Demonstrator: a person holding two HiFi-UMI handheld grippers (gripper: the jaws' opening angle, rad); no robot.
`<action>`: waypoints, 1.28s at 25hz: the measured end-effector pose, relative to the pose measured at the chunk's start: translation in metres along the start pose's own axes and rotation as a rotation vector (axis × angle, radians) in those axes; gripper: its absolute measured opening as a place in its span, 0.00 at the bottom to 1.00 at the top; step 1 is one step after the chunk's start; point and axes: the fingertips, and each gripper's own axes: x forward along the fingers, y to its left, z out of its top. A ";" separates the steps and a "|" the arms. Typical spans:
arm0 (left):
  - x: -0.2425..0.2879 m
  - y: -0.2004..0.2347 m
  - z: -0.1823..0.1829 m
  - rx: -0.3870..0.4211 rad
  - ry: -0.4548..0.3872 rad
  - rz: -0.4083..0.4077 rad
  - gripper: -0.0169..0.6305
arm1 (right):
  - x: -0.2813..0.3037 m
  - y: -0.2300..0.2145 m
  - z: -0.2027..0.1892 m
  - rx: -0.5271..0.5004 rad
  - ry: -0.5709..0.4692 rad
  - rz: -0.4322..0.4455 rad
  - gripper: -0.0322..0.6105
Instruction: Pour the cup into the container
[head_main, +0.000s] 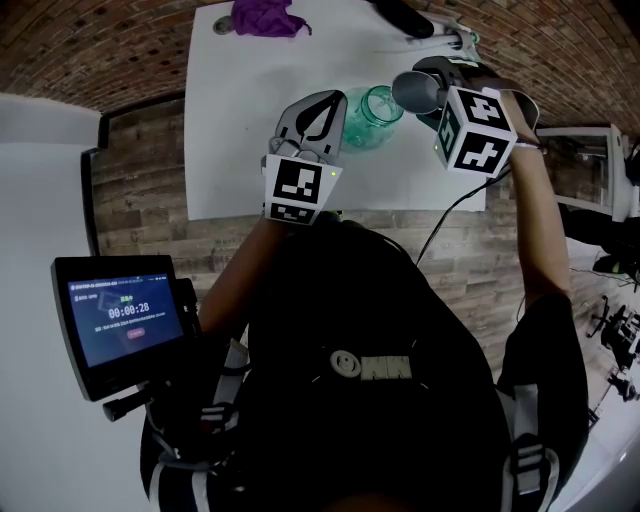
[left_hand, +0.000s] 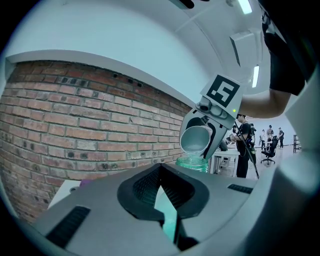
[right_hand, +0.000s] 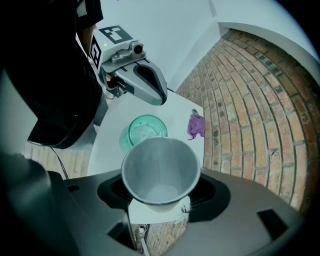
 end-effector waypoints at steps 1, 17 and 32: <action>0.000 0.000 0.000 0.000 0.000 0.000 0.03 | 0.000 0.000 0.001 -0.001 -0.002 -0.001 0.50; 0.001 0.001 0.003 -0.005 -0.002 0.007 0.03 | -0.003 -0.003 0.004 -0.024 -0.001 -0.009 0.50; 0.002 -0.003 0.004 -0.008 -0.007 -0.003 0.03 | -0.003 -0.001 0.006 -0.064 0.020 -0.019 0.50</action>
